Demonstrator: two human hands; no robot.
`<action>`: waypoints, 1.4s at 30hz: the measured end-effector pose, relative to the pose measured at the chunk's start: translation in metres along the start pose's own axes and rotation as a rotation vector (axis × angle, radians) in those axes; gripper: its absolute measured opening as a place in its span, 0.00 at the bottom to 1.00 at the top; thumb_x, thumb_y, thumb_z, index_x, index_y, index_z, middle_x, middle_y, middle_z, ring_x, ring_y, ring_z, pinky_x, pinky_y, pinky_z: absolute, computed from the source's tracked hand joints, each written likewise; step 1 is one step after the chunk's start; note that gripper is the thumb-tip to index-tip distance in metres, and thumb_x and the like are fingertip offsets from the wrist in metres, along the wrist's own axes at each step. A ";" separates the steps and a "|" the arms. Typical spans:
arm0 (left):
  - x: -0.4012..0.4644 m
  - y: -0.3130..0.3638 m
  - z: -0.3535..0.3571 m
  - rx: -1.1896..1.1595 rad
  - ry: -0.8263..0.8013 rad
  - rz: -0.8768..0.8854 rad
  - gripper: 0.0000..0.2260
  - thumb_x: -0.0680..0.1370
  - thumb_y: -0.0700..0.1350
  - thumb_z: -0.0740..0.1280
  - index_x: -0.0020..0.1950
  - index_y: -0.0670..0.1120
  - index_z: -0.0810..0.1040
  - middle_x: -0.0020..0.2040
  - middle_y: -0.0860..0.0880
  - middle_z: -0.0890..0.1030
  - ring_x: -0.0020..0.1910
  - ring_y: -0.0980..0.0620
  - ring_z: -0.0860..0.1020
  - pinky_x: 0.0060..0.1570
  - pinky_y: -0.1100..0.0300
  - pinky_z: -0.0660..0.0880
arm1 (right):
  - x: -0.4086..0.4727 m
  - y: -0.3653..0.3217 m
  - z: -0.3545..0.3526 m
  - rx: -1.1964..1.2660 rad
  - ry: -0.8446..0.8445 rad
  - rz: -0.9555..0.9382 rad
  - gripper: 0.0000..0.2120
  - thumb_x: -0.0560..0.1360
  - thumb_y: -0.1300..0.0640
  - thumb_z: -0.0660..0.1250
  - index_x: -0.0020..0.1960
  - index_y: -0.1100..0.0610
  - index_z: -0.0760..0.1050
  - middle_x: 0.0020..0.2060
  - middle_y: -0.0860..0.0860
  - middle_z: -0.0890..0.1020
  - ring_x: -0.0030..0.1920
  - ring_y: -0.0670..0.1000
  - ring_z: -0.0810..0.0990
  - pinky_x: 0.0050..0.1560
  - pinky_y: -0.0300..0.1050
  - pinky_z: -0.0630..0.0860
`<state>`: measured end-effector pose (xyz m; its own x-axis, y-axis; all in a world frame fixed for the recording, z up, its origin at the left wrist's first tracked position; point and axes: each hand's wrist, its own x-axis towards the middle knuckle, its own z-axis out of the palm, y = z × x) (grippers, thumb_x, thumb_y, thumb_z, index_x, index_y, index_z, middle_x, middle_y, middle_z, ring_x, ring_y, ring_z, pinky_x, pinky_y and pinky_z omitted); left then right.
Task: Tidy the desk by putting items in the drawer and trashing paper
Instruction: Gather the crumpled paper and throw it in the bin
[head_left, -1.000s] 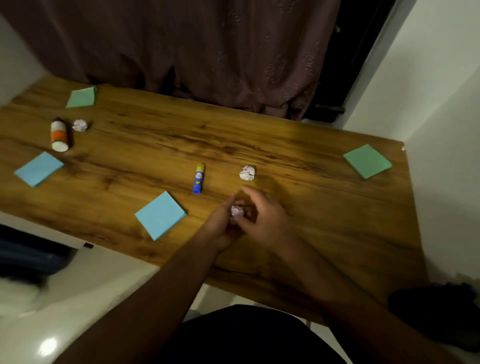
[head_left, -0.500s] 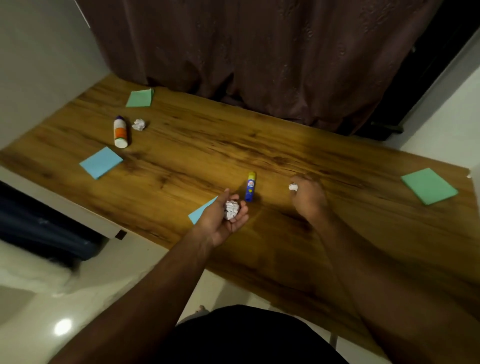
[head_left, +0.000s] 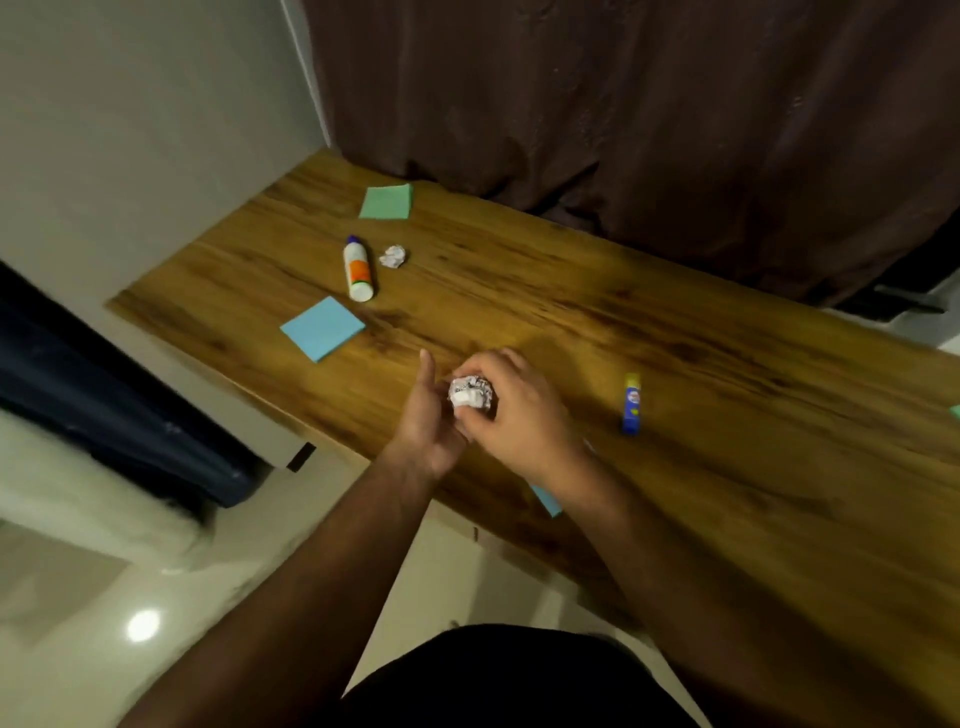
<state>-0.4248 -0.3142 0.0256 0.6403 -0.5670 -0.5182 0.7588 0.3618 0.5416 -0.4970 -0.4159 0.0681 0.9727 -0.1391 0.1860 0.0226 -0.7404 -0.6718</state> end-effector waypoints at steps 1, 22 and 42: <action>-0.003 0.006 -0.006 -0.015 0.018 0.019 0.32 0.80 0.65 0.49 0.54 0.38 0.77 0.50 0.40 0.82 0.50 0.45 0.81 0.56 0.52 0.76 | 0.002 -0.005 0.008 -0.026 -0.026 -0.029 0.16 0.70 0.56 0.71 0.57 0.53 0.75 0.55 0.49 0.76 0.55 0.52 0.77 0.53 0.49 0.75; 0.028 0.113 -0.069 -0.271 0.172 0.096 0.20 0.78 0.61 0.61 0.51 0.44 0.76 0.47 0.43 0.81 0.44 0.46 0.82 0.44 0.55 0.80 | 0.130 -0.013 0.064 0.133 -0.040 -0.075 0.17 0.73 0.50 0.70 0.61 0.51 0.76 0.58 0.49 0.77 0.58 0.50 0.75 0.55 0.49 0.75; 0.110 0.258 -0.120 -0.203 0.025 -0.095 0.18 0.78 0.60 0.60 0.49 0.45 0.77 0.48 0.46 0.81 0.48 0.50 0.80 0.34 0.63 0.79 | 0.325 0.051 0.171 -0.417 -0.139 0.171 0.13 0.81 0.58 0.58 0.63 0.57 0.75 0.65 0.57 0.75 0.65 0.60 0.73 0.64 0.49 0.66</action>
<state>-0.1438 -0.1948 0.0290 0.5659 -0.5881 -0.5779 0.8225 0.4506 0.3470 -0.1405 -0.3865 -0.0286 0.9767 -0.2136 -0.0196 -0.2078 -0.9196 -0.3334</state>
